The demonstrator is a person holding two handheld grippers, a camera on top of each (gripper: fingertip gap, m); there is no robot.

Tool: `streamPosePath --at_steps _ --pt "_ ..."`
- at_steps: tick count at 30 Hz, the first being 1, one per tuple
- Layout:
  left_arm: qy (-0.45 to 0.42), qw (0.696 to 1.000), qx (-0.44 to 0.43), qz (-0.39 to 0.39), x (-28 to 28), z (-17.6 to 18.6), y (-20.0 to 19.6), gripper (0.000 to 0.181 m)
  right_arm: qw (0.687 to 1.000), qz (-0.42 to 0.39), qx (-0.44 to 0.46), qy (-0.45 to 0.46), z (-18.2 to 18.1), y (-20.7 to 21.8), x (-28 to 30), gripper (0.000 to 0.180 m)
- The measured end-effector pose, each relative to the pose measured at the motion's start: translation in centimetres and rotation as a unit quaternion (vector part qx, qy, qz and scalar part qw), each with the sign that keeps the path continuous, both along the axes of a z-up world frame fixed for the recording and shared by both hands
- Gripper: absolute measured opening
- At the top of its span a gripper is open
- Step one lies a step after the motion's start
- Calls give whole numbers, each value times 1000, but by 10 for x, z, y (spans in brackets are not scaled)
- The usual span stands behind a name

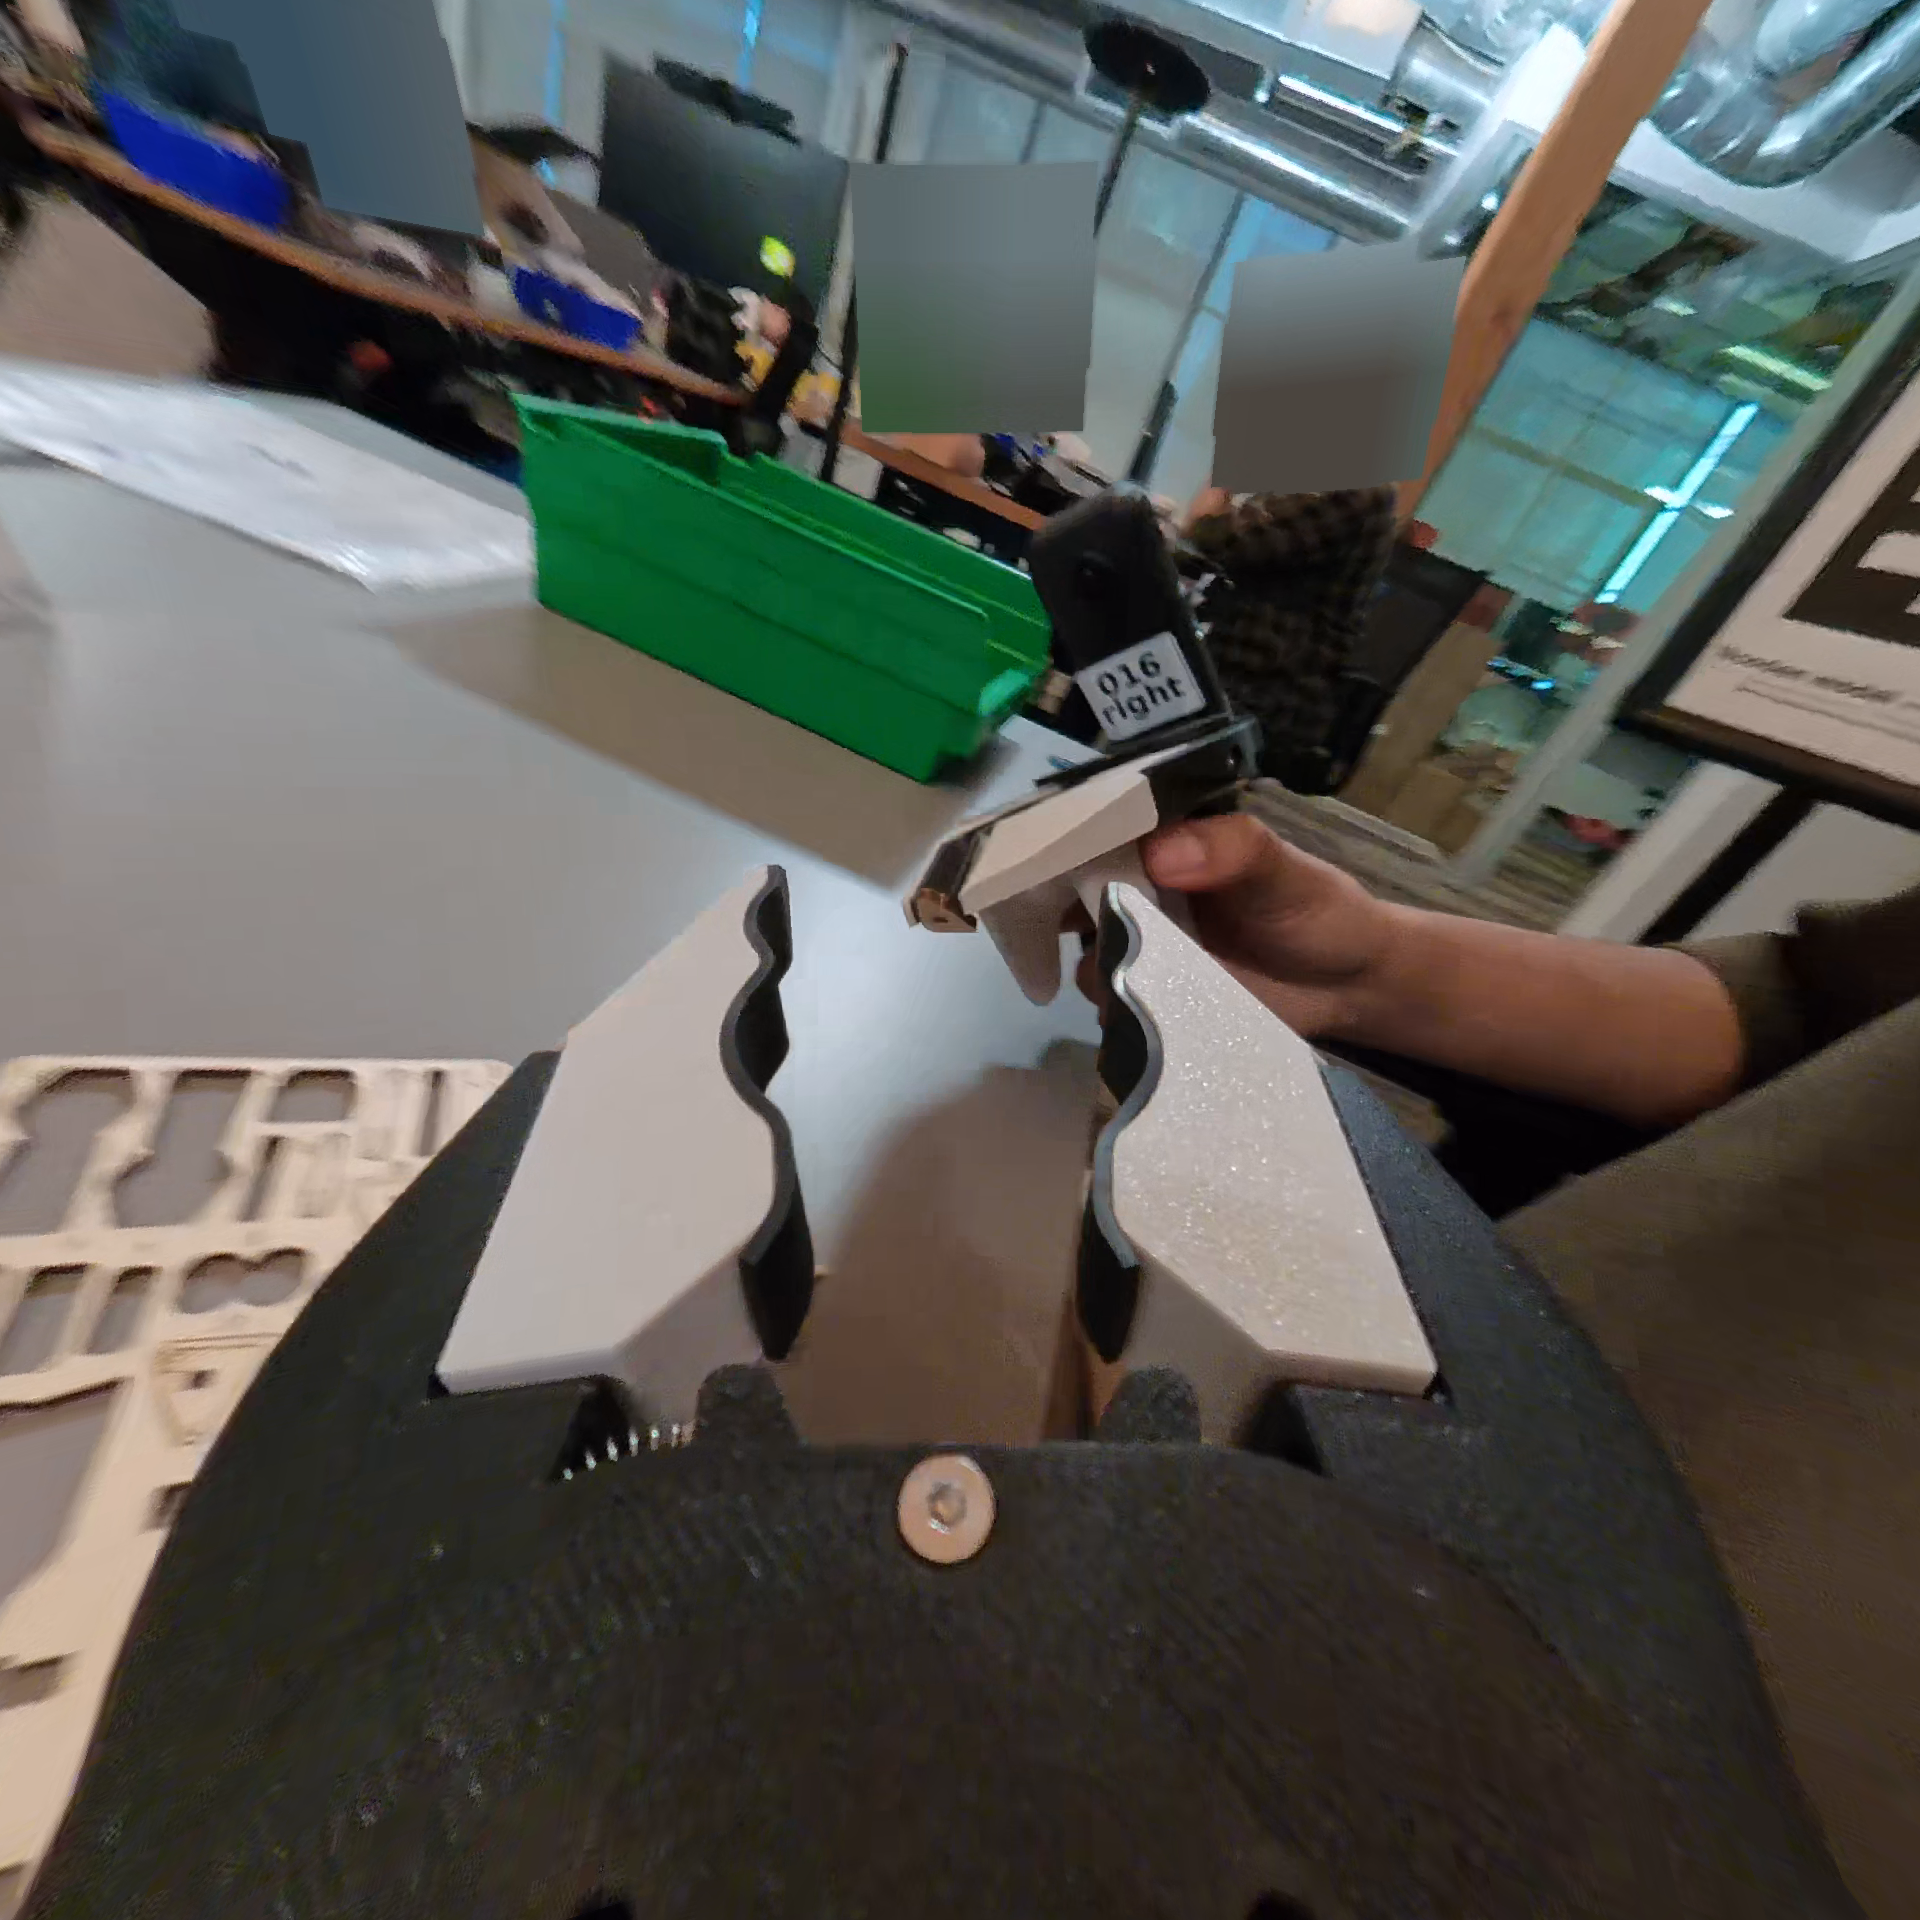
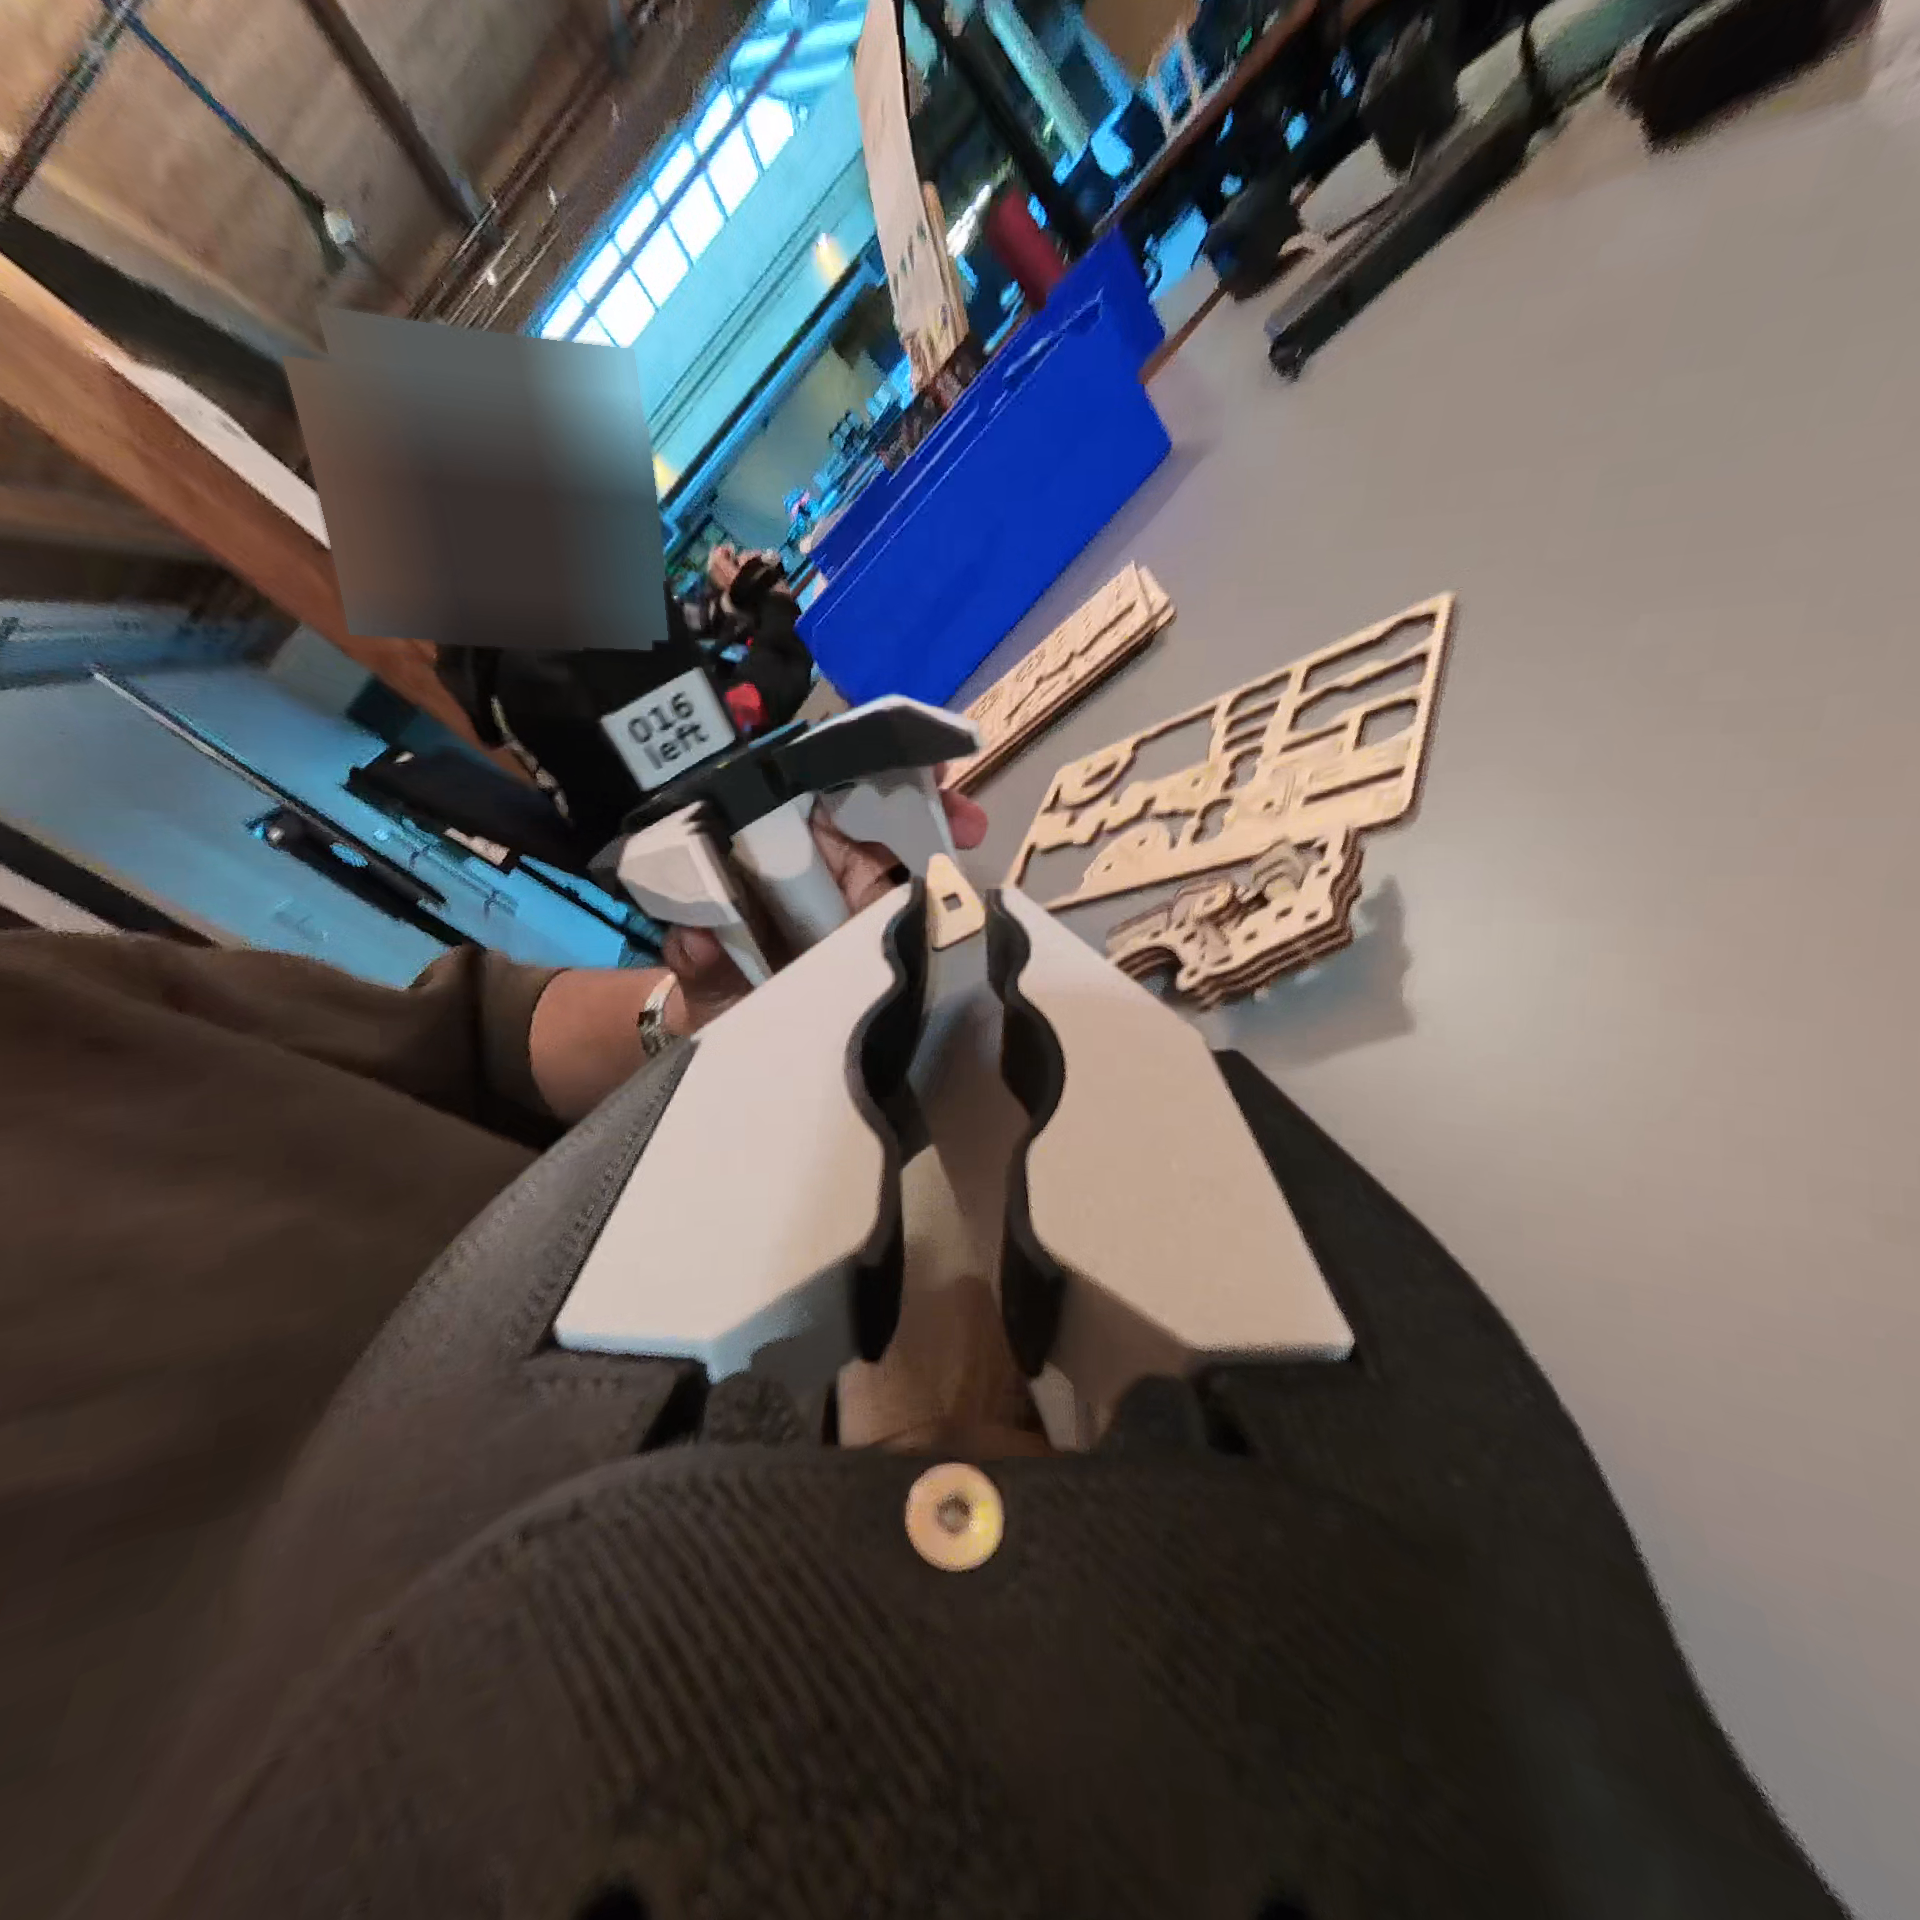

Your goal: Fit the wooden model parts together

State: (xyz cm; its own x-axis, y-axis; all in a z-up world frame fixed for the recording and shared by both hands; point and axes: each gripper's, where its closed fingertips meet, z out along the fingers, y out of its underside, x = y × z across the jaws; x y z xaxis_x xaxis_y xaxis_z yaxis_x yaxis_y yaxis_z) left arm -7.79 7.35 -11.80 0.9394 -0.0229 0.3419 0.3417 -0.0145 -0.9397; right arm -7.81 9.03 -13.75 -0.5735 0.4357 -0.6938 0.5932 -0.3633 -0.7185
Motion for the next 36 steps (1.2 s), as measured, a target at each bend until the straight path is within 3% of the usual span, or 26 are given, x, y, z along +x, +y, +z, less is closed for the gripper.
streamPosePath --at_steps 5,8,10,16,28,36 --pt "37 998 6 54 -23 9 -8 58 999 -39 -19 25 10 2 -27 10" --pt "36 998 16 56 -29 16 -9 58 996 -44 -78 27 22 -1 -46 9" --pt "47 998 15 49 -30 19 -8 57 996 -46 -73 25 18 -3 -53 9" --pt "78 997 -3 16 -19 11 7 53 999 -3 -47 12 8 -3 -27 10" --pt "86 996 -18 -7 -10 3 1 51 964 38 -259 -49 32 -1 -20 9" --pt "38 999 14 -23 -10 11 -8 38 951 111 -278 -75 35 -28 -12 10"
